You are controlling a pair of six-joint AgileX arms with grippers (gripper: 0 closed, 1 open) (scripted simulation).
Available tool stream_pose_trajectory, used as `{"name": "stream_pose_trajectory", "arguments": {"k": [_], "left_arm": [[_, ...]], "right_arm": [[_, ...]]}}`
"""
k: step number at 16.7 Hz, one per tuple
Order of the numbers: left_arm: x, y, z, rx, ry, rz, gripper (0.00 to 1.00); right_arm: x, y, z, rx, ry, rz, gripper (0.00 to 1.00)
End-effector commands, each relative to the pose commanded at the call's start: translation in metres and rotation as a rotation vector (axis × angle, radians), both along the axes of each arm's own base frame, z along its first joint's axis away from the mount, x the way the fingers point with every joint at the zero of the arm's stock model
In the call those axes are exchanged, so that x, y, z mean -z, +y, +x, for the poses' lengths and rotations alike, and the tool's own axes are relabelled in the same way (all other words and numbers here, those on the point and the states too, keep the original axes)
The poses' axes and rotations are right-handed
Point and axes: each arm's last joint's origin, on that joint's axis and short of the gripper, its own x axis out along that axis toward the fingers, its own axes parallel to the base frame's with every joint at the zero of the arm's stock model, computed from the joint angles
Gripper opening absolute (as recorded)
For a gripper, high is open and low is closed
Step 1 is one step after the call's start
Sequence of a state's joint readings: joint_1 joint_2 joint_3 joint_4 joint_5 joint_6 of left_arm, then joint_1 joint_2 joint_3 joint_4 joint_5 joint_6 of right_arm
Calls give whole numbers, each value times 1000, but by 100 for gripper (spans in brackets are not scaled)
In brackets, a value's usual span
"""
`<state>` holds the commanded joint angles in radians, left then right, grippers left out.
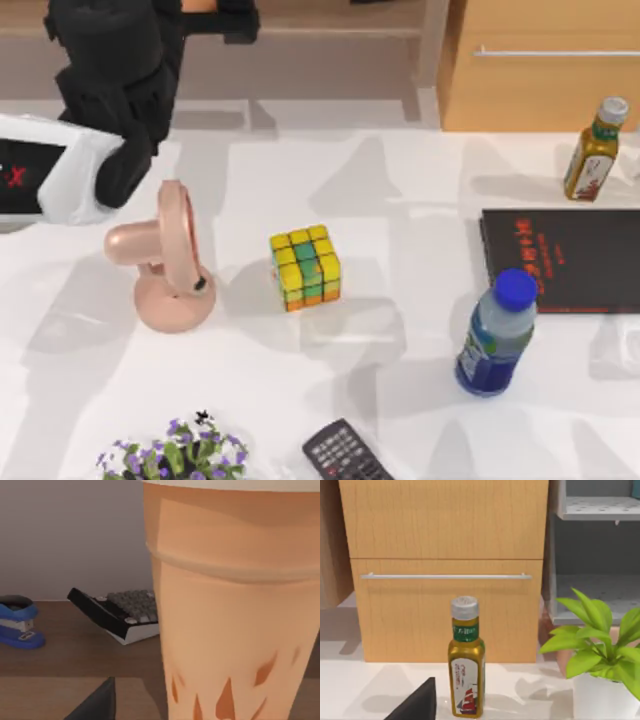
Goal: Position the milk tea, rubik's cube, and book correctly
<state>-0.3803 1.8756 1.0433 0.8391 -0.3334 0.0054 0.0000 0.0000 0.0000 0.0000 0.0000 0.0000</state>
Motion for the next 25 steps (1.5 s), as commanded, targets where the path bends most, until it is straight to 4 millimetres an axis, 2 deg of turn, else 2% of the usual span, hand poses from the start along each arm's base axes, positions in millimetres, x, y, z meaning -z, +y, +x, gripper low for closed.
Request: {"name": "stream_pose_trajectory", "arguments": {"k": [6, 15, 20, 25], "left_arm": [[0, 1, 3, -2, 3, 1, 100], [-1, -3, 75, 0, -2, 0, 100], [0, -2, 80, 0, 0, 0, 100], [0, -2, 80, 0, 0, 0, 62]], "right_arm": [[0, 0, 0, 0, 0, 0, 100], [0, 0, 0, 0, 0, 0, 100], [0, 0, 0, 0, 0, 0, 100], [0, 0, 0, 0, 0, 0, 100]]}}
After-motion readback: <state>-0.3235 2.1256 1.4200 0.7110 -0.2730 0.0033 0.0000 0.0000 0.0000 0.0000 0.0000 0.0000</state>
